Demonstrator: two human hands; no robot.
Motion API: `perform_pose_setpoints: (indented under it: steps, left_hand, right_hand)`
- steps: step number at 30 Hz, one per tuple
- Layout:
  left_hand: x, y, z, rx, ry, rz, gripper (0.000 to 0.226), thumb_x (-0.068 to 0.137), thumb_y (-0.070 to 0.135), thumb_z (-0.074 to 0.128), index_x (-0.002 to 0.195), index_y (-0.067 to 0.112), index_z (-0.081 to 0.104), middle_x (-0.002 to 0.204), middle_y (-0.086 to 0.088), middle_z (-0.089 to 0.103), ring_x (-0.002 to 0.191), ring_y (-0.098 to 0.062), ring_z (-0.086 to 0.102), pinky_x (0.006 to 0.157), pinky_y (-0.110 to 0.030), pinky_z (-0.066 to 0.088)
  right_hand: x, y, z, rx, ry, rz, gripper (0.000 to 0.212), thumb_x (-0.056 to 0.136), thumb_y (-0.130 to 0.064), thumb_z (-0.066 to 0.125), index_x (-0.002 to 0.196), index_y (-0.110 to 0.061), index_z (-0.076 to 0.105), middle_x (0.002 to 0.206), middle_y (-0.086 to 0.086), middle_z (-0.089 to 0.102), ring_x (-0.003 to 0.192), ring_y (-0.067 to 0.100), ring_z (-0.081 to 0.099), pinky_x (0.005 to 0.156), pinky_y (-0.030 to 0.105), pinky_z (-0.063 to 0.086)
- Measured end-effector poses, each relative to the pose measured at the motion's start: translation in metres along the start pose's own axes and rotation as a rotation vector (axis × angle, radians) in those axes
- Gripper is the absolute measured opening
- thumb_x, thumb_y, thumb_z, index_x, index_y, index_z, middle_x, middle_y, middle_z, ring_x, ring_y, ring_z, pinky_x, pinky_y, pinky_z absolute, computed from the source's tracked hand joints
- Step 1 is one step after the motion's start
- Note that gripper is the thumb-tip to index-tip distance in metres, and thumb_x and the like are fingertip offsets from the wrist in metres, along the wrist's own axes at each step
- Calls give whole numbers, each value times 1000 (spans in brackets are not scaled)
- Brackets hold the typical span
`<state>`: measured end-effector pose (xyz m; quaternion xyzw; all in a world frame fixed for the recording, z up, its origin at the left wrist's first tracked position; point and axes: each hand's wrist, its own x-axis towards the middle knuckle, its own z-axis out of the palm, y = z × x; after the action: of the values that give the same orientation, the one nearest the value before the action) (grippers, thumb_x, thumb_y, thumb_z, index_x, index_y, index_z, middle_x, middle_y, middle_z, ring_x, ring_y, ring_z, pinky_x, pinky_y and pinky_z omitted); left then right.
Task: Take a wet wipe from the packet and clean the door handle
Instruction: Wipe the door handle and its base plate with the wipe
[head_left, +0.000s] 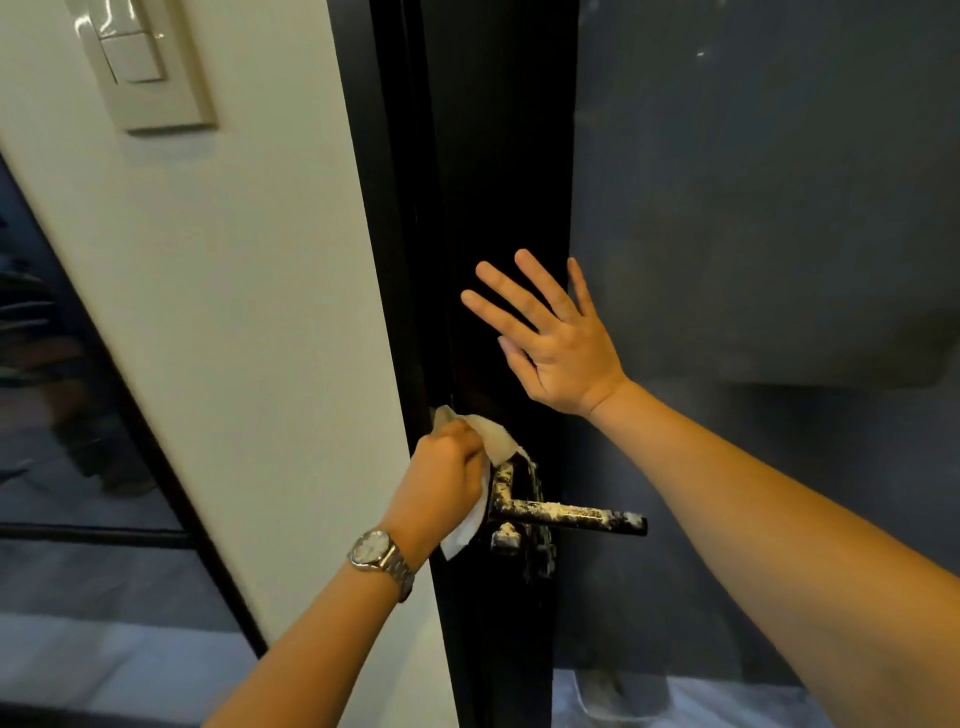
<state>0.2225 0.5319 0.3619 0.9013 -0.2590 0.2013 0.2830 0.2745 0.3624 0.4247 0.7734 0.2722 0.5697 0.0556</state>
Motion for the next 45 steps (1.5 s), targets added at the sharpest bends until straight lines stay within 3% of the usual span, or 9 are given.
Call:
perform_pose_setpoints:
  steps: [6, 12, 16, 22, 29, 34, 37, 40, 45]
  left_hand:
    - [11, 22, 17, 83, -86, 157, 28, 87, 9, 47, 106, 12, 68, 114, -4, 58, 99, -20, 57, 86, -20, 47]
    - [3, 12, 6, 4, 38, 11, 27, 80, 15, 47, 77, 4, 71, 87, -9, 66, 73, -19, 61, 65, -21, 49]
    - [6, 27, 19, 28, -63, 121, 32, 91, 30, 45, 86, 16, 74, 98, 4, 64, 87, -3, 55, 77, -19, 49]
    - [3, 14, 15, -63, 174, -110, 12, 80, 8, 65, 72, 4, 72, 77, -7, 67, 59, -5, 51, 61, 0, 36]
    - [12, 30, 25, 139, -83, 121, 21, 88, 18, 55, 98, 10, 72, 109, -5, 60, 100, -19, 57, 81, -20, 42]
    - [6, 15, 11, 49, 90, -45, 15, 86, 7, 57, 87, 4, 72, 91, -9, 67, 73, -13, 58, 66, -6, 39]
    - [8, 24, 21, 119, 15, 26, 18, 86, 8, 55, 88, 3, 73, 99, -11, 65, 89, -22, 62, 75, -21, 47]
    - [9, 35, 28, 139, -100, 130, 23, 88, 16, 52, 93, 9, 74, 108, -3, 64, 105, -16, 53, 87, -18, 43]
    - [3, 18, 14, -52, 173, -163, 15, 85, 11, 59, 79, 8, 72, 77, 1, 66, 59, -1, 53, 59, -4, 40]
  right_hand:
    - [1, 1, 2, -3, 25, -12, 48, 92, -21, 43, 139, -25, 43, 147, 1, 41, 139, 21, 25, 116, 50, 10]
    - [0, 1, 2, 0, 18, -19, 47, 92, -21, 42, 139, -24, 44, 146, 1, 43, 138, 22, 26, 115, 51, 11]
    - [0, 2, 2, 1, 20, -21, 48, 91, -21, 45, 139, -24, 44, 146, 0, 43, 138, 22, 25, 115, 50, 10]
    - [-8, 0, -2, 55, -63, -40, 48, 94, -33, 45, 141, -22, 40, 148, 1, 40, 140, 25, 21, 115, 51, 9]
    - [-17, 2, -1, 8, -151, -79, 55, 94, -44, 43, 144, -23, 32, 151, 0, 34, 141, 25, 16, 115, 52, 7]
    - [-17, 1, -3, 29, -162, -74, 53, 96, -41, 41, 145, -23, 31, 152, 0, 33, 142, 25, 15, 115, 52, 5]
    - [-16, 0, -3, 17, -162, -65, 54, 95, -41, 42, 145, -23, 31, 152, -1, 33, 142, 25, 14, 115, 51, 3]
    - [-16, -1, -3, -8, -168, -73, 55, 95, -42, 41, 145, -23, 30, 153, -1, 32, 141, 26, 14, 115, 52, 4]
    - [-15, -2, -5, -8, -172, -67, 55, 95, -42, 41, 145, -23, 31, 153, -1, 32, 141, 26, 15, 113, 54, 9]
